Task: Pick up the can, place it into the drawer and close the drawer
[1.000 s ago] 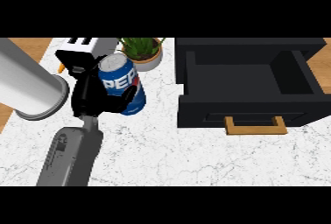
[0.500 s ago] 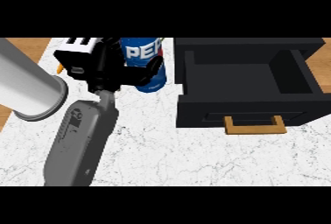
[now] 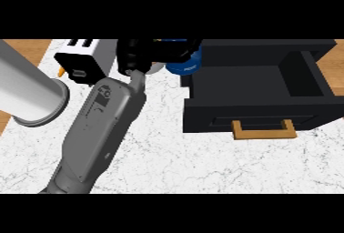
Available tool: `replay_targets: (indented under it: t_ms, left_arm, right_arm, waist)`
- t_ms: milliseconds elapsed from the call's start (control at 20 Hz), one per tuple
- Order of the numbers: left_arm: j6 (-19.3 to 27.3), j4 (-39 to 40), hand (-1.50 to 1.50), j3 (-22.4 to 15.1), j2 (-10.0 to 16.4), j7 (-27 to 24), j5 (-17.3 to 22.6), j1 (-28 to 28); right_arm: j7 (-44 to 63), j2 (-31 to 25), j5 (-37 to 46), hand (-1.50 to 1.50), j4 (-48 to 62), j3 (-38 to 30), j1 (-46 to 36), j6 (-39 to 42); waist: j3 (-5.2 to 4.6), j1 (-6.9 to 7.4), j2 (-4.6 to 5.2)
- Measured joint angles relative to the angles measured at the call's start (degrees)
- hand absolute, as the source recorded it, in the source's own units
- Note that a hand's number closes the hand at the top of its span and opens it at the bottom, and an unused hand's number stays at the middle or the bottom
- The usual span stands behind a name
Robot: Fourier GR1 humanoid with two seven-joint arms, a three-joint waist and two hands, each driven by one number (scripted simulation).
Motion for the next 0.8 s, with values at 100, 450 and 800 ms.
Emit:
replay_targets:
  t_ms: [100,450,800]
  left_arm:
    - [0.42,3.39,1.5,0.8,0.02,-0.56,0.21,-3.43]
    - [5.11,12.72,1.5,-2.94,-0.01,-3.03,5.33,-12.57]
    - [7.21,22.2,1.5,-5.77,-0.02,-6.7,11.68,-19.76]
  right_arm:
    - [-0.24,0.15,0.79,-1.5,0.26,0.6,-0.4,-0.25]
    - [1.44,0.4,1.8,-1.5,-1.16,2.32,-1.68,-1.78]
    - [0.62,-0.16,2.39,-1.5,0.0,2.51,-2.41,-2.13]
  waist:
    - [0.01,-0.07,0.05]
    - [0.02,-0.71,0.15]
    - [0.04,-1.29,0.27]
